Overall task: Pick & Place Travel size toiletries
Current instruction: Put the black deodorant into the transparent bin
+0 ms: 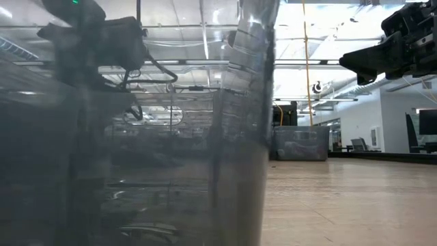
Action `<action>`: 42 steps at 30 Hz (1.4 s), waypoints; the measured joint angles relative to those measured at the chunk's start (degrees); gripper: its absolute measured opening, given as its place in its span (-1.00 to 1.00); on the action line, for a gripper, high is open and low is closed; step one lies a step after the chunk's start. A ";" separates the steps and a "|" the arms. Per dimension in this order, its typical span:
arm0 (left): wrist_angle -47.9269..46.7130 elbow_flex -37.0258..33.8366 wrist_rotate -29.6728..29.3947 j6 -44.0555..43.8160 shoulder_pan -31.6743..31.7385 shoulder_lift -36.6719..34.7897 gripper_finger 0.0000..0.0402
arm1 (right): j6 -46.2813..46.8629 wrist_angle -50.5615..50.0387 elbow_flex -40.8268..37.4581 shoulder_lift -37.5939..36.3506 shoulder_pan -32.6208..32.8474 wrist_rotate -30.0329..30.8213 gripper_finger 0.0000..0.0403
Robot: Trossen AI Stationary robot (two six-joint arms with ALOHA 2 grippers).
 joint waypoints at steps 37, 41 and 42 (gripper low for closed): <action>-1.42 1.28 0.00 3.99 -3.62 -10.89 0.05 | 0.00 0.00 0.02 -0.02 0.00 0.00 -0.63; -0.84 1.31 0.68 2.18 -4.95 -16.25 0.04 | -0.02 0.00 0.01 -0.01 0.00 0.00 -0.63; -0.54 1.31 1.38 1.76 -5.43 -17.70 0.02 | -0.02 -0.02 0.00 0.00 -0.01 0.00 -0.63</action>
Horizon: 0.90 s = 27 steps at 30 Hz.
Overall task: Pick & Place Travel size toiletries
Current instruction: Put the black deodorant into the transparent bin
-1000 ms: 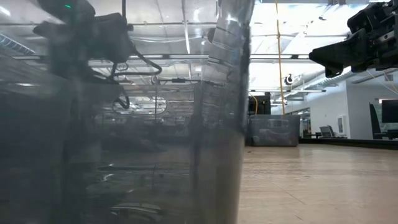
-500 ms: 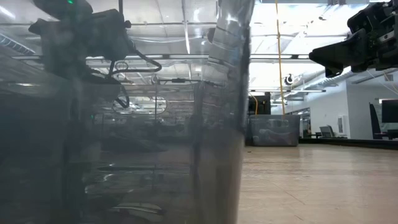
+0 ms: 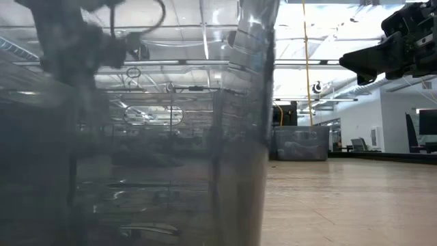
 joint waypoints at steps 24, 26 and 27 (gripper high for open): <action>20.67 0.17 -0.69 -21.94 -24.38 -6.02 -0.05 | 0.00 0.34 0.00 -0.02 0.00 0.02 -0.63; 20.86 0.17 -1.08 -26.46 -25.89 -3.42 0.00 | 0.00 0.34 0.01 0.00 -0.01 0.02 -0.63; 21.01 0.17 -1.07 -29.19 -26.47 -2.05 0.04 | 0.00 0.34 0.01 -0.01 0.01 0.02 -0.63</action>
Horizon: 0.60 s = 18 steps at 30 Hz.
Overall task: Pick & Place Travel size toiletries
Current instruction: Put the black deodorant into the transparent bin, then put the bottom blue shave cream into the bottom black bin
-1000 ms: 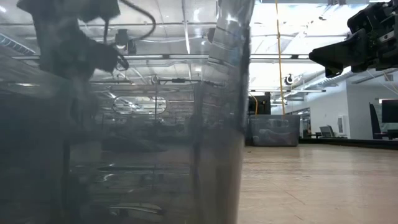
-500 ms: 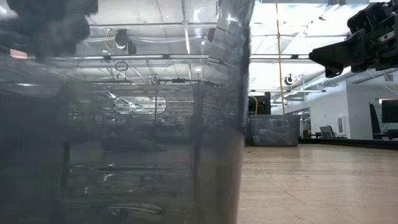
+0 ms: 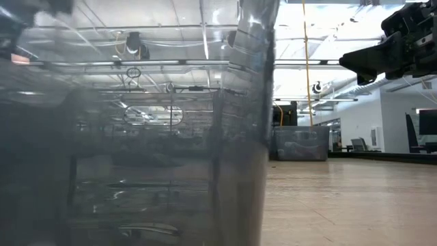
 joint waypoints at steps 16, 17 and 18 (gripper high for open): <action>5.63 -0.02 12.43 -30.49 1.00 11.31 -0.23 | -0.01 0.04 -0.02 0.00 0.00 0.00 -0.63; 5.58 -0.02 12.52 -30.14 1.28 11.31 -0.26 | 0.00 0.04 -0.02 -0.01 0.00 0.00 -0.63; 5.56 -0.02 12.48 -29.46 1.47 11.31 -0.28 | 0.00 0.04 0.00 -0.01 0.01 0.00 -0.63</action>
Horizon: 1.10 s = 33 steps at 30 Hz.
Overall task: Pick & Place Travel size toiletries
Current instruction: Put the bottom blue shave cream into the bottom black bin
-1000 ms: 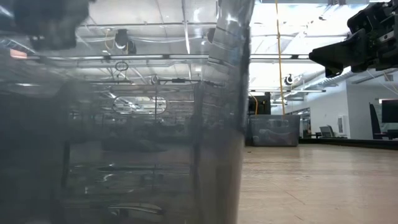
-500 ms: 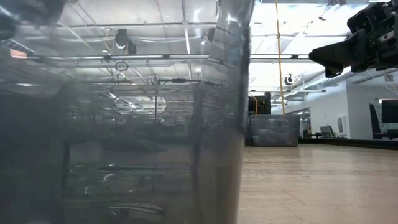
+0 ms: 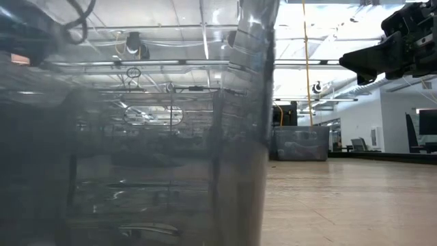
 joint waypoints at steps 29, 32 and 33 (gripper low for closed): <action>13.58 0.00 -3.38 52.97 8.41 -20.86 -0.52 | 0.00 0.02 0.00 0.00 0.00 -0.01 -0.63; 14.08 0.00 -5.00 64.96 10.70 -27.45 -0.52 | 0.02 0.02 -0.02 0.02 0.00 0.00 -0.63; 14.07 0.00 -5.82 69.28 11.51 -29.68 -0.52 | 0.02 0.02 -0.02 0.00 -0.02 0.00 -0.63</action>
